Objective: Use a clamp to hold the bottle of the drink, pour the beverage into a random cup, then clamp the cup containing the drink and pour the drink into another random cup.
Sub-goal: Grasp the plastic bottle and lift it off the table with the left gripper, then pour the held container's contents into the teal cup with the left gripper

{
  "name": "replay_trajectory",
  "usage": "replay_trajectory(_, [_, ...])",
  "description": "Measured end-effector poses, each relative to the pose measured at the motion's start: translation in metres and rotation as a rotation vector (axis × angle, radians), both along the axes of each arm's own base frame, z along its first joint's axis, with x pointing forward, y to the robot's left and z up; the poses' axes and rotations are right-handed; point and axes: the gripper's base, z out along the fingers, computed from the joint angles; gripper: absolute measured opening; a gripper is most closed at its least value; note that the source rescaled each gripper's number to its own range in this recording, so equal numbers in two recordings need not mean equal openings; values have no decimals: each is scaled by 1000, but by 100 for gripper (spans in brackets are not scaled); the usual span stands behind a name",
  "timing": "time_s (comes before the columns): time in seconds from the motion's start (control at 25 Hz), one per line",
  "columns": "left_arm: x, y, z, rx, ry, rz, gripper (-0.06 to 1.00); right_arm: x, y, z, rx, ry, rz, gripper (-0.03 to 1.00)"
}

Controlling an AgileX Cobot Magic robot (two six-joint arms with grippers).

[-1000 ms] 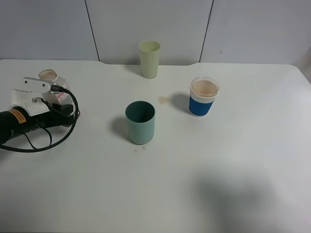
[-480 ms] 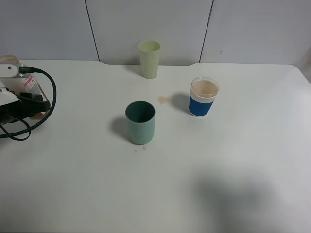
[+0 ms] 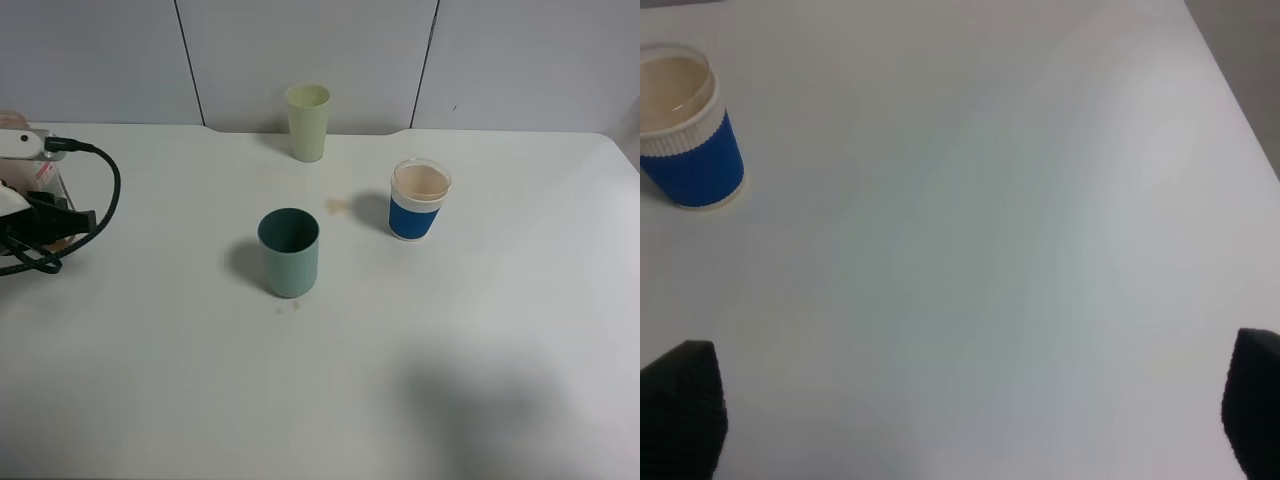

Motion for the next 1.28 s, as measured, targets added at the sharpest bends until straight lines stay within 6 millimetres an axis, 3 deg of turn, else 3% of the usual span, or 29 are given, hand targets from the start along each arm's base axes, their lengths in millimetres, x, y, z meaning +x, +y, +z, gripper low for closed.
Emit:
replay_trajectory(0.24, [-10, -25, 2, 207, 60, -18, 7, 0, 0, 0, 0, 0, 0, 99])
replay_trajectory(0.36, [-10, -48, 11, 324, 76, -84, 7, 0, 0, 0, 0, 0, 0, 99])
replay_trajectory(0.76, [-5, -95, 30, 526, 103, -225, 7, 0, 0, 0, 0, 0, 0, 99])
replay_trajectory(1.28, [3, -144, 6, 766, 182, -399, 7, 0, 0, 0, 1, 0, 1, 99])
